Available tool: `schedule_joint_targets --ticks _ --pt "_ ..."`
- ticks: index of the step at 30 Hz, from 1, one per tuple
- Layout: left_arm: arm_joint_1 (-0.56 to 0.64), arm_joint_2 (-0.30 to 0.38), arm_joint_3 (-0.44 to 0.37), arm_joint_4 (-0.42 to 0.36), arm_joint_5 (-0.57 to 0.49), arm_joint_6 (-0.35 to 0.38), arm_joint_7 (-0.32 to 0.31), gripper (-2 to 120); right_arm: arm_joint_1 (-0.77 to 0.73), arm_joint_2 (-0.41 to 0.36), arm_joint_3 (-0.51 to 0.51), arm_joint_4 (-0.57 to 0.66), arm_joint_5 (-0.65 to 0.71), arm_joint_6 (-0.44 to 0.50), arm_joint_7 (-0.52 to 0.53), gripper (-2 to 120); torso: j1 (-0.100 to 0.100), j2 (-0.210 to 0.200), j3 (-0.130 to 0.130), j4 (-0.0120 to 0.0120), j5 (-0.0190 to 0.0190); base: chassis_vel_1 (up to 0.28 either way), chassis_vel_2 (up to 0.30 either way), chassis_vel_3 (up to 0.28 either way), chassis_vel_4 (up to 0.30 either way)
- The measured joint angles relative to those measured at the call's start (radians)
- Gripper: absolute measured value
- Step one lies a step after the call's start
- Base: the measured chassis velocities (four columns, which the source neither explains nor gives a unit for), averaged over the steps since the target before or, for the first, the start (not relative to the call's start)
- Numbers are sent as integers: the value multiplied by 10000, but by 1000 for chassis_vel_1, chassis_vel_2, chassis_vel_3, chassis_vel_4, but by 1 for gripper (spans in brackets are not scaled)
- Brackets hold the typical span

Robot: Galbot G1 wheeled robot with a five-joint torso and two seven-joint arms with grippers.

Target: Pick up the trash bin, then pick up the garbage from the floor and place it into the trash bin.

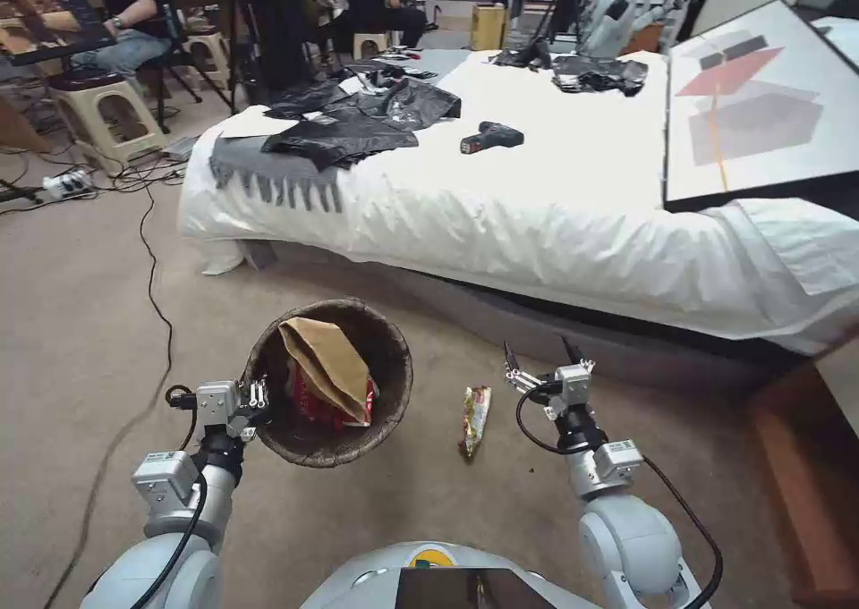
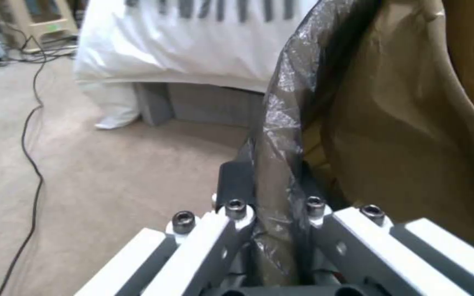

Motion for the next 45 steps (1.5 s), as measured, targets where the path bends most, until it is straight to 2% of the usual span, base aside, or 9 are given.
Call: schedule_joint_targets --ticks 26,34,37,45 --pt "5 0 -5 -7 -3 -24 -29 0 8 70 414 -316 243 13 90 100 0 0 0 0 0 74 77 74 79" --pt "3 1 20 41 42 -287 -149 0 -39 14 668 -456 471 -7 93 100 0 0 0 3 0 48 43 40 42" --pt "6 5 23 41 38 -295 -155 0 -48 -66 836 -612 649 -81 96 100 0 0 0 -3 0 0 0 0 0" --pt "10 14 17 41 26 -302 -169 0 -69 -317 1230 -1498 871 -122 55 100 0 0 0 0 0 0 0 0 0"
